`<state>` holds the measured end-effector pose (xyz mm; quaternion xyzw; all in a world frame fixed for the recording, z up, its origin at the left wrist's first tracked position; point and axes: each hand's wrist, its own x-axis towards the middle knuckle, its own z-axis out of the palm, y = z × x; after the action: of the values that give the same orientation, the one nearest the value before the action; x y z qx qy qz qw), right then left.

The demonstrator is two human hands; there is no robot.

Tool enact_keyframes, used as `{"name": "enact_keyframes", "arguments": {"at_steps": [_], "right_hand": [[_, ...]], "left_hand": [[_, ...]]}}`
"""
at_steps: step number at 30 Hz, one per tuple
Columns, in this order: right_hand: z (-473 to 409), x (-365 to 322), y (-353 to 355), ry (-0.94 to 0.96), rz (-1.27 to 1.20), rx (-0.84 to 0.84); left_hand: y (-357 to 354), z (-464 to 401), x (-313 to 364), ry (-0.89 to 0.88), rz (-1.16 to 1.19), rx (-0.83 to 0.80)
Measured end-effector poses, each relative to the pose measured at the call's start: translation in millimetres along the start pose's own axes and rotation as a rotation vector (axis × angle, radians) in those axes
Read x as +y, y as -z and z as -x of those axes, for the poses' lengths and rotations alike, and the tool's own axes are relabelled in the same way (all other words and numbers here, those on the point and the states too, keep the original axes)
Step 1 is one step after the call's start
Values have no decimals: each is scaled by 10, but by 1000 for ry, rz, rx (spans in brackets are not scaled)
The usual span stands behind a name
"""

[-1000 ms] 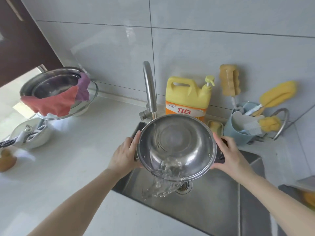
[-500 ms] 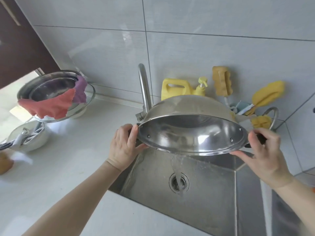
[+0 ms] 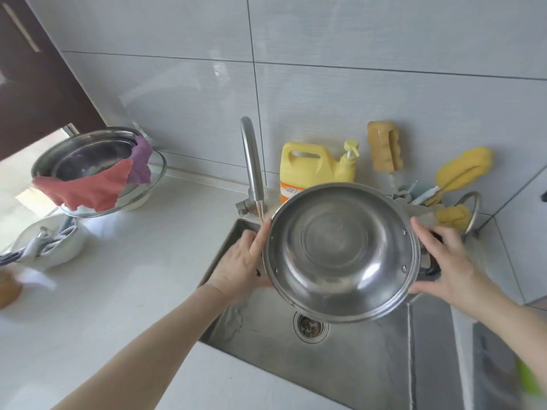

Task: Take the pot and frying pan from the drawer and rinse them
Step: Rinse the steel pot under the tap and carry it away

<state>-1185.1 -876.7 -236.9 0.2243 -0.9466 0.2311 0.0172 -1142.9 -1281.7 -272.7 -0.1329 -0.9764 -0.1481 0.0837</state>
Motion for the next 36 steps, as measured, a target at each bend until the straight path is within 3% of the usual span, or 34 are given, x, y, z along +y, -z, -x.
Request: {"name": "enact_keyframes", "arguments": {"at_steps": [6, 14, 17, 21, 26, 29, 32, 36], "right_hand": [[-159, 202, -147, -202, -199, -457], [-443, -62, -574, -205, -431, -805], [-472, -291, -810, -240, -514, -787], [-466, -626, -1043, -212, -606, -631], [-448, -881, -1156, -170, -601, -289], [-533, -867, -981, -59, -507, -179], [-701, -818, -553, -35, -334, -282], [-909, -718, 59, -45, -131, -509]], "left_hand": [[-177, -53, -69, 226, 296, -566], [537, -248, -601, 331, 405, -1021], [900, -342, -786, 371, 280, -1031], [1287, -337, -882, 382, 151, -949], [1318, -149, -980, 264, 24, -638], [1107, -29, -1040, 275, 40, -483], [852, 47, -1032, 319, 208, -469], [589, 47, -837, 298, 443, -686]]}}
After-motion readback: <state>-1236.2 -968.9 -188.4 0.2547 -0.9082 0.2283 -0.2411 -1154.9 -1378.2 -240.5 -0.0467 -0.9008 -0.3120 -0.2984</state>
